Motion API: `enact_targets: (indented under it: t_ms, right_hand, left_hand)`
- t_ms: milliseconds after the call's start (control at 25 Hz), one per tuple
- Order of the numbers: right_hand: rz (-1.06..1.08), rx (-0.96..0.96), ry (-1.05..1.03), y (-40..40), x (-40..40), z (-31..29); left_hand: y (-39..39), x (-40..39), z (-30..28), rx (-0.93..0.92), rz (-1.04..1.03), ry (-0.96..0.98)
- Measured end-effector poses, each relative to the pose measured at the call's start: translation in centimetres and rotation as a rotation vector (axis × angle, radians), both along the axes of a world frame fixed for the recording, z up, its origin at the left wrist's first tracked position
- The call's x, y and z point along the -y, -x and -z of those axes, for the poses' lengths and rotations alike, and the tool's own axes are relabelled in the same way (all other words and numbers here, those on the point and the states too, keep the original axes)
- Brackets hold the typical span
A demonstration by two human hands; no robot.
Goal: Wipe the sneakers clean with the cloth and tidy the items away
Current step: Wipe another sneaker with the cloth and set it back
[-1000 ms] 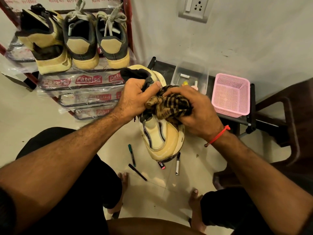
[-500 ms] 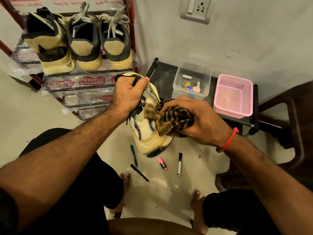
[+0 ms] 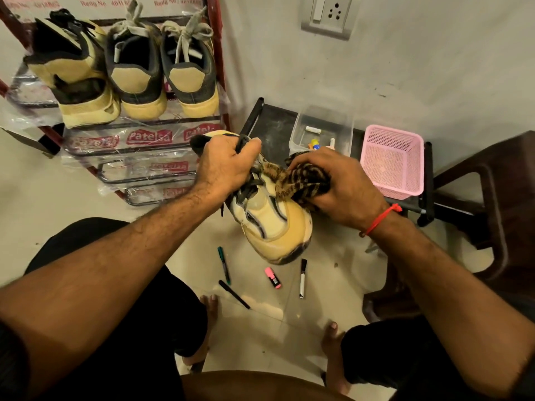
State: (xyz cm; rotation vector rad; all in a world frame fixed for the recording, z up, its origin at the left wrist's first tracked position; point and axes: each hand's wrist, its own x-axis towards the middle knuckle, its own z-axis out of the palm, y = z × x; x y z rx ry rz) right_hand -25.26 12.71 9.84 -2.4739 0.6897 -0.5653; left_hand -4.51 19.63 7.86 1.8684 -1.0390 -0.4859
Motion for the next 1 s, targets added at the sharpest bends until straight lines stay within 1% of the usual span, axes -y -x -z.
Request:
enact_targets:
  t_ms: [120, 240, 280, 360, 480, 560, 600, 680, 760, 800, 880, 920, 960, 1000]
  right_hand:
    - [0.049, 0.056, -0.049, 0.4, -0.2, -0.2]
    - [0.154, 0.110, -0.005, 0.9, 0.0, -0.6]
    - [0.190, 0.111, 0.034, 0.9, 0.2, -0.7]
    - [0.214, 0.054, 0.069, 0.8, 0.1, -1.0]
    - [0.108, -0.060, 0.028, -0.6, -2.6, -0.2]
    - [0.009, -0.119, 0.086, -1.7, -4.8, 1.2]
    - [-0.021, -0.146, 0.137, -2.0, -5.1, 1.9]
    - [0.004, -0.117, 0.214, -2.0, -3.8, 2.1]
    - [0.136, -0.049, 0.218, -1.2, -1.0, 1.7]
    - [0.228, -0.034, 0.208, -0.5, 0.7, 1.5]
    - [0.393, -0.007, 0.150, 1.0, 2.8, 0.9]
    - [0.429, 0.018, 0.119, 1.1, 2.6, 0.9]
    - [0.399, 0.033, 0.101, 0.6, 1.5, 1.0]
    - [0.318, 0.028, 0.089, -0.3, -0.1, 1.3]
  left_hand:
    - [-1.0, 0.1, -0.2, 0.020, -0.030, -0.102]
    - [-1.3, -0.1, -0.4, 0.048, 0.032, -0.180]
    - [-1.2, -0.1, -0.5, 0.048, 0.059, -0.204]
    - [-0.8, 0.0, -0.3, 0.085, 0.098, -0.251]
    - [-0.5, 0.4, 0.2, 0.126, 0.051, -0.285]
    - [-0.5, 0.5, 0.3, 0.134, -0.030, -0.316]
    - [-0.7, 0.6, 0.4, 0.112, -0.067, -0.328]
    - [-0.9, 0.8, 0.2, -0.007, -0.116, -0.334]
    - [-0.9, 0.8, 0.1, -0.154, -0.129, -0.322]
    - [-0.6, 0.8, 0.1, -0.187, -0.116, -0.321]
    - [0.2, 0.5, 0.1, -0.185, -0.075, -0.316]
    - [0.6, 0.3, 0.2, -0.180, -0.063, -0.303]
    - [1.0, 0.2, 0.2, -0.182, -0.060, -0.273]
    - [1.4, 0.1, 0.2, -0.180, -0.068, -0.245]
